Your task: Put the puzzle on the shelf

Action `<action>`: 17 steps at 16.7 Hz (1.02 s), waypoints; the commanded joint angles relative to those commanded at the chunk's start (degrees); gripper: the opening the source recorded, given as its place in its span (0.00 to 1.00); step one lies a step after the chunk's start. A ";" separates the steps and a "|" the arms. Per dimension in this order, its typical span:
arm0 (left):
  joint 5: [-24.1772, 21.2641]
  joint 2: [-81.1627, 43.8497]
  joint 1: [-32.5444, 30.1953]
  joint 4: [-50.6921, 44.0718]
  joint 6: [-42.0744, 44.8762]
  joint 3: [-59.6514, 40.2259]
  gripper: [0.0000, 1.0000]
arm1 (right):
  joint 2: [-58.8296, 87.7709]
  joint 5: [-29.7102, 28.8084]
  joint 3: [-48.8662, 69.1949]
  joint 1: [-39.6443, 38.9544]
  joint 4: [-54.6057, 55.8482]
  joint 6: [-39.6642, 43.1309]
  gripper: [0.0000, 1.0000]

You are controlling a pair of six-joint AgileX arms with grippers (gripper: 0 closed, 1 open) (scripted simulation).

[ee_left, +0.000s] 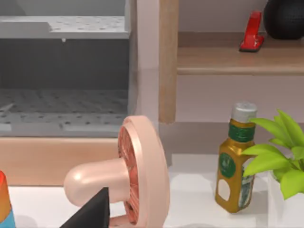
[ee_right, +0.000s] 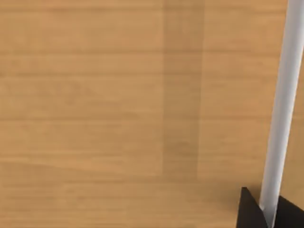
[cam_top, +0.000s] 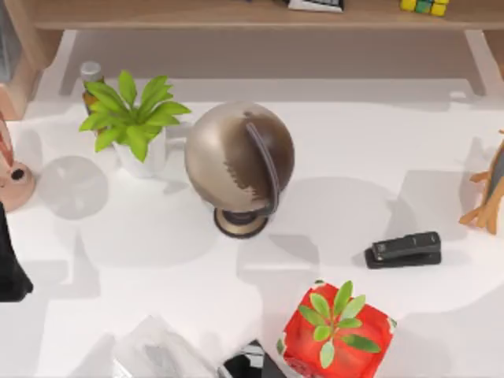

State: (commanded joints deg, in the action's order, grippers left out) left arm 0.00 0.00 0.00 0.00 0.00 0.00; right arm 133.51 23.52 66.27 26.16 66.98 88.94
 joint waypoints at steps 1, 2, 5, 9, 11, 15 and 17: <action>0.00 0.00 0.00 0.00 0.00 0.00 1.00 | 0.36 -0.18 0.78 -0.18 -0.44 0.01 0.00; 0.00 0.00 0.00 0.00 0.00 0.00 1.00 | 0.72 -0.37 1.57 -0.36 -0.88 0.01 0.00; 0.00 0.00 0.00 0.00 0.00 0.00 1.00 | 1.82 -0.93 3.96 -0.88 -2.23 -0.01 0.00; 0.00 0.00 0.00 0.00 0.00 0.00 1.00 | 2.39 -1.37 5.60 -1.28 -3.19 -0.06 0.00; 0.00 0.00 0.00 0.00 0.00 0.00 1.00 | 2.39 -1.37 5.60 -1.28 -3.19 -0.06 0.00; 0.00 0.00 0.00 0.00 0.00 0.00 1.00 | 2.39 -1.37 5.60 -1.28 -3.19 -0.06 0.30; 0.00 0.00 0.00 0.00 0.00 0.00 1.00 | 2.39 -1.37 5.60 -1.28 -3.19 -0.06 0.45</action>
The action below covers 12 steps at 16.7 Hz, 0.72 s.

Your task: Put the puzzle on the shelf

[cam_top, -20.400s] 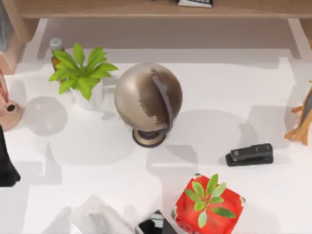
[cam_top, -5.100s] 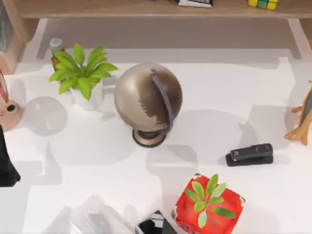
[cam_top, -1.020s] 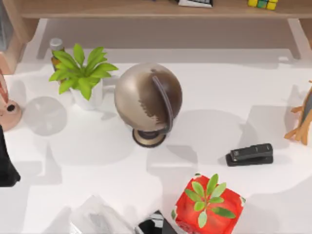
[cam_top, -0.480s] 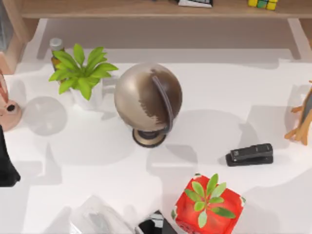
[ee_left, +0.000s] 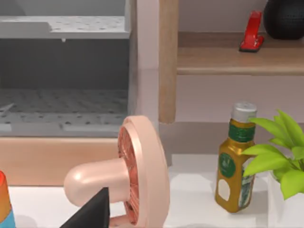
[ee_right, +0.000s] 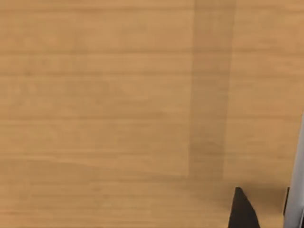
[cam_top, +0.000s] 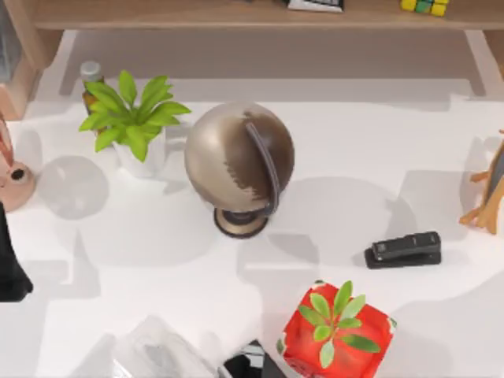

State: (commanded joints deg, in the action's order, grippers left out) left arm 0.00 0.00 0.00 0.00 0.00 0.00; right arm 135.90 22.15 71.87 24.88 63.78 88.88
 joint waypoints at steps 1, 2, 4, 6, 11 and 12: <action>0.00 0.00 0.00 0.00 0.00 0.00 1.00 | 0.00 0.00 0.00 0.00 0.00 0.00 0.53; 0.00 0.00 0.00 0.00 0.00 0.00 1.00 | 0.00 0.00 0.00 0.00 0.00 0.00 0.60; 0.00 0.00 0.00 0.00 0.00 0.00 1.00 | 0.00 0.00 0.00 0.00 0.00 0.00 0.75; 0.00 0.00 0.00 0.00 0.00 0.00 1.00 | 0.00 0.00 0.00 0.00 0.00 0.00 0.90; 0.00 0.00 0.00 0.00 0.00 0.00 1.00 | 0.00 0.00 0.00 0.00 0.00 0.00 1.00; 0.00 0.00 0.00 0.00 0.00 0.00 1.00 | 0.00 0.00 0.00 0.00 0.00 0.00 1.00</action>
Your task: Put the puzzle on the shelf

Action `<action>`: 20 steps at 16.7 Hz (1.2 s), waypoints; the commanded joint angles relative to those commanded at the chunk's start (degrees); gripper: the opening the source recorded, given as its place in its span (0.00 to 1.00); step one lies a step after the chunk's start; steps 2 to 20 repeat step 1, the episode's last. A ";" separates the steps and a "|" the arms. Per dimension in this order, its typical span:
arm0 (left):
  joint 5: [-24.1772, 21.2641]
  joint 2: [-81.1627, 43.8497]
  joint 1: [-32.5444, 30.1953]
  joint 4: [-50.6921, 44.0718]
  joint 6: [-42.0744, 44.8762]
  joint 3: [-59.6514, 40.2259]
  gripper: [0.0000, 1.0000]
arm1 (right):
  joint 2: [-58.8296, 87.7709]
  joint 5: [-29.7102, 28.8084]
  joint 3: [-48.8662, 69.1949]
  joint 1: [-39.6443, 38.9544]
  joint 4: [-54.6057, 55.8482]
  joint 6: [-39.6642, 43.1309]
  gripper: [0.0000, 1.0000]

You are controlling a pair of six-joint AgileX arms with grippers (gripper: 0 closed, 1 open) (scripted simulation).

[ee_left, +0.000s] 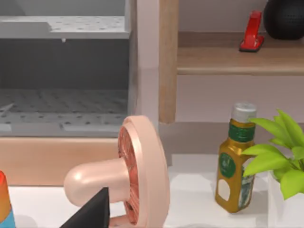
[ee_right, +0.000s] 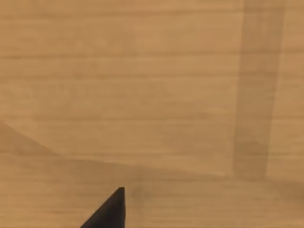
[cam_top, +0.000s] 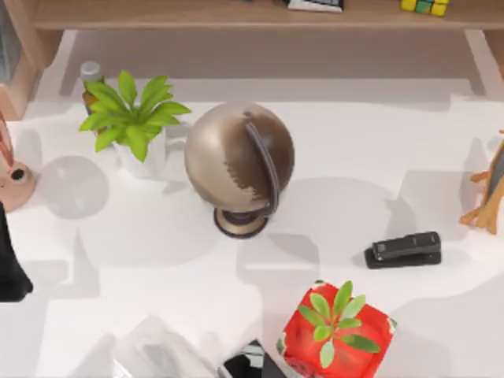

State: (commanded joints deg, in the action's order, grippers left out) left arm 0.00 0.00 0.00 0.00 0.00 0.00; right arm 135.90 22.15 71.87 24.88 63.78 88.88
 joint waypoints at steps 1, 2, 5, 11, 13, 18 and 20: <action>0.00 0.00 0.00 0.00 0.00 0.00 1.00 | 0.00 0.00 0.00 0.00 0.00 0.00 1.00; 0.00 0.00 0.00 0.00 0.00 0.00 1.00 | 0.00 0.00 0.00 0.00 0.00 0.00 1.00; 0.00 0.00 0.00 0.00 0.00 0.00 1.00 | 0.00 0.00 0.00 0.00 0.00 0.00 1.00; 0.00 0.00 0.00 0.00 0.00 0.00 1.00 | 0.00 0.00 0.00 0.00 0.00 0.00 1.00; 0.00 0.00 0.00 0.00 0.00 0.00 1.00 | 0.00 0.00 0.00 0.00 0.00 0.00 1.00; 0.00 0.00 0.00 0.00 0.00 0.00 1.00 | 0.00 0.00 0.00 0.00 0.00 0.00 1.00; 0.00 0.00 0.00 0.00 0.00 0.00 1.00 | 0.00 0.00 0.00 0.00 0.00 0.00 1.00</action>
